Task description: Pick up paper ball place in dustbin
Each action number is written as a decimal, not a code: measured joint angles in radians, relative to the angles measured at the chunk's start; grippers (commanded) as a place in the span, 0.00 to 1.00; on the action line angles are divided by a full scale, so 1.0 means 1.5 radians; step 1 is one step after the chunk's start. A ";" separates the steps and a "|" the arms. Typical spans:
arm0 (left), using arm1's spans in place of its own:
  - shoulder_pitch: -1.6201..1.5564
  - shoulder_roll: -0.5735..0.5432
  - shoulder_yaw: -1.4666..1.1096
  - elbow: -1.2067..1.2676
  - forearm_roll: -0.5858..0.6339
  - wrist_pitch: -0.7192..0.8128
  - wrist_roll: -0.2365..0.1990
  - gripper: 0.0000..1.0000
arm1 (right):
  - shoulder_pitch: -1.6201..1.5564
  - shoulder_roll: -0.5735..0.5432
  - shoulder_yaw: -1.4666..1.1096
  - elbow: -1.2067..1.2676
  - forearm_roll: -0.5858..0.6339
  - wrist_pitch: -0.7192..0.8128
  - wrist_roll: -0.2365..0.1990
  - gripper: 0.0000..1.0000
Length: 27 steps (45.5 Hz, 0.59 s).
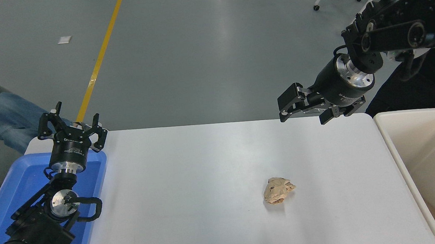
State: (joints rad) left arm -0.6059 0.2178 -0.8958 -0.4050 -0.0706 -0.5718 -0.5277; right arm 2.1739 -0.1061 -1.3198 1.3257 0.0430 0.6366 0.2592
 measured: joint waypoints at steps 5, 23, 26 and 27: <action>0.000 0.000 0.000 0.000 0.000 0.000 0.000 0.99 | 0.000 0.001 0.001 0.000 0.001 0.000 0.000 1.00; 0.000 0.000 0.000 0.000 0.000 0.000 0.000 0.99 | -0.004 0.003 0.004 -0.002 0.003 0.000 0.000 1.00; 0.000 0.000 0.000 0.000 0.000 0.000 0.000 0.99 | -0.005 0.003 0.004 -0.003 0.002 0.000 0.000 1.00; 0.000 0.000 0.000 0.000 0.000 0.000 0.000 0.99 | -0.005 0.003 0.003 -0.003 0.002 0.000 0.000 1.00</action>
State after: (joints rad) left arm -0.6059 0.2178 -0.8958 -0.4050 -0.0706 -0.5719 -0.5277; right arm 2.1662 -0.1021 -1.3147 1.3212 0.0460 0.6366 0.2592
